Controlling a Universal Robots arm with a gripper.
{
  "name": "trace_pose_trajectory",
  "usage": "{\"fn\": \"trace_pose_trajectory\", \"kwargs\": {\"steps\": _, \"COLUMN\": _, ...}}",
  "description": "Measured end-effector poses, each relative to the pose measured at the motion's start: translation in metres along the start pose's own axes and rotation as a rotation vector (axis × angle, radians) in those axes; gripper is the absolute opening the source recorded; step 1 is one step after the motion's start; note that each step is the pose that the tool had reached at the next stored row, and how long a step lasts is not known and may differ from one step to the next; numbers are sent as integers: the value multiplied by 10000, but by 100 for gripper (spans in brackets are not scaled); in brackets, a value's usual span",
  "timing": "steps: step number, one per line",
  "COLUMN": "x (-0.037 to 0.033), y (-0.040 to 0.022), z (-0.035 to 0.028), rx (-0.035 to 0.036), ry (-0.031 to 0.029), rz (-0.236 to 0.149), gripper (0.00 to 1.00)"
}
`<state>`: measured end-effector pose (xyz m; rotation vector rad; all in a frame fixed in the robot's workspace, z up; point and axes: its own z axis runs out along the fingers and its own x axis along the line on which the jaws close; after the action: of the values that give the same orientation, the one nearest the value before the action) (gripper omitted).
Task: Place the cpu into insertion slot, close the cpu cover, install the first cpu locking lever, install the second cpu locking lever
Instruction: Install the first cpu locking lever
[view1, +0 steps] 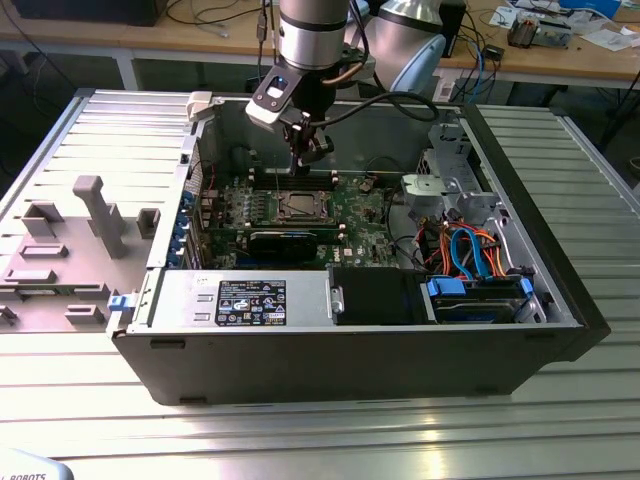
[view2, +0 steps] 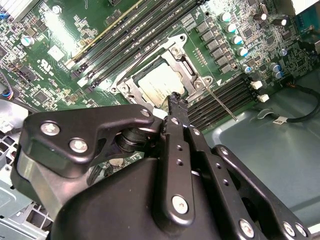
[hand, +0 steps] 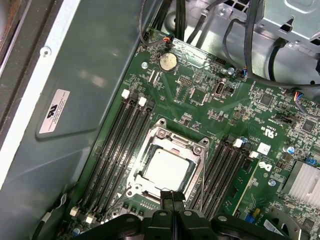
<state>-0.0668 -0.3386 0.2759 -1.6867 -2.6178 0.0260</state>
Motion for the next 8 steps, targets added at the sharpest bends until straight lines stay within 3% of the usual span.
{"fn": "trace_pose_trajectory", "kwargs": {"steps": 8, "x": -1, "y": 0, "z": 0, "rx": 8, "ry": -16, "rz": -187, "gripper": 11}}
